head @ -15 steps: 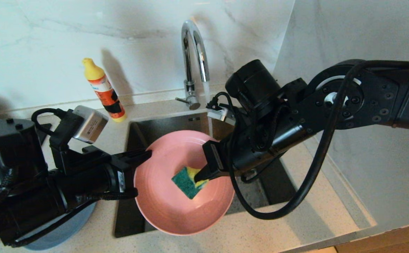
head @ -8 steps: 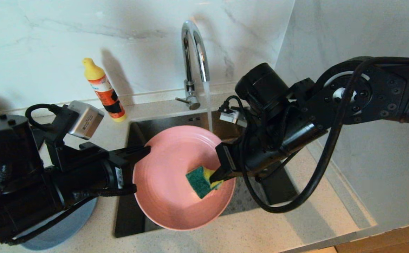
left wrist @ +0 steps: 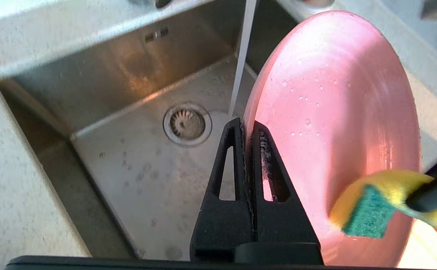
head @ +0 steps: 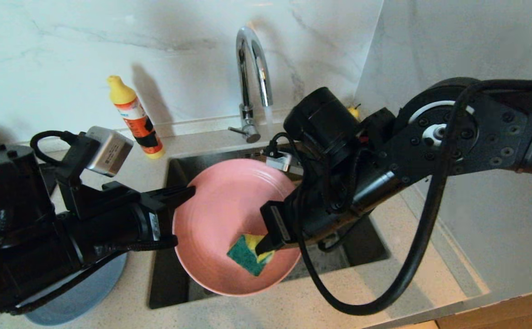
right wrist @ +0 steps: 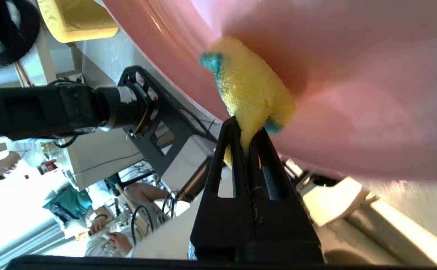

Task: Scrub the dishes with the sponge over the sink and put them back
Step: Wipe the plate

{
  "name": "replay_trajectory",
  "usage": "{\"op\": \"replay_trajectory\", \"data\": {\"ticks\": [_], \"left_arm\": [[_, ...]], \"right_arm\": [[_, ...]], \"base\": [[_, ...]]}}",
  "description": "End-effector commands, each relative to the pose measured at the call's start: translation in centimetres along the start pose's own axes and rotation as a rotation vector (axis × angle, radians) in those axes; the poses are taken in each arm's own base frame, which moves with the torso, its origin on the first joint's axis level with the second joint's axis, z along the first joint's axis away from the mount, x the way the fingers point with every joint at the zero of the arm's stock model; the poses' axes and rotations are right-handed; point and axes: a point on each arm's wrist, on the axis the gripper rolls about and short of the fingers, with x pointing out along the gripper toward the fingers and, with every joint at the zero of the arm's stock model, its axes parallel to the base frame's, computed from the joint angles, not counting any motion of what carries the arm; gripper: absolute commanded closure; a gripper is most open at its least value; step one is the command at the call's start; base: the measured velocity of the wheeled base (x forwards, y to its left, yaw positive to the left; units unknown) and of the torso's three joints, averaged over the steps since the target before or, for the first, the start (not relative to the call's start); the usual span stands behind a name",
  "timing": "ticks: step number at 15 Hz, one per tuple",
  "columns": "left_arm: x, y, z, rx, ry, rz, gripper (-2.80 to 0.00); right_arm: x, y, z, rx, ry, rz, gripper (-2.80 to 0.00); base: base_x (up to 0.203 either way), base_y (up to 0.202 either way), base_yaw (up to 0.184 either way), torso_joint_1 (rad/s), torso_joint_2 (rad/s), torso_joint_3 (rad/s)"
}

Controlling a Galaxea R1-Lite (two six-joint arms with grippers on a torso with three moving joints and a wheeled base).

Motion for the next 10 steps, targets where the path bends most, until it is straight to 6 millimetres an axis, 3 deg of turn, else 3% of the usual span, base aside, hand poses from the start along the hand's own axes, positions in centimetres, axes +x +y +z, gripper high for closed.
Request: {"op": "replay_trajectory", "data": {"ticks": [1,10], "left_arm": [[0.0,0.0,-0.4,0.0,0.01,-0.002,0.0],[0.3,-0.8,-0.9,0.026,0.04,-0.047,0.0]], "right_arm": [[1.8,0.0,0.0,-0.008,0.017,0.006,0.0],[1.5,0.9,1.5,-0.079,-0.126,0.076,0.0]], "base": [[0.0,0.0,0.0,0.0,0.0,0.0],[0.0,0.0,0.0,0.0,0.0,0.0]]}}
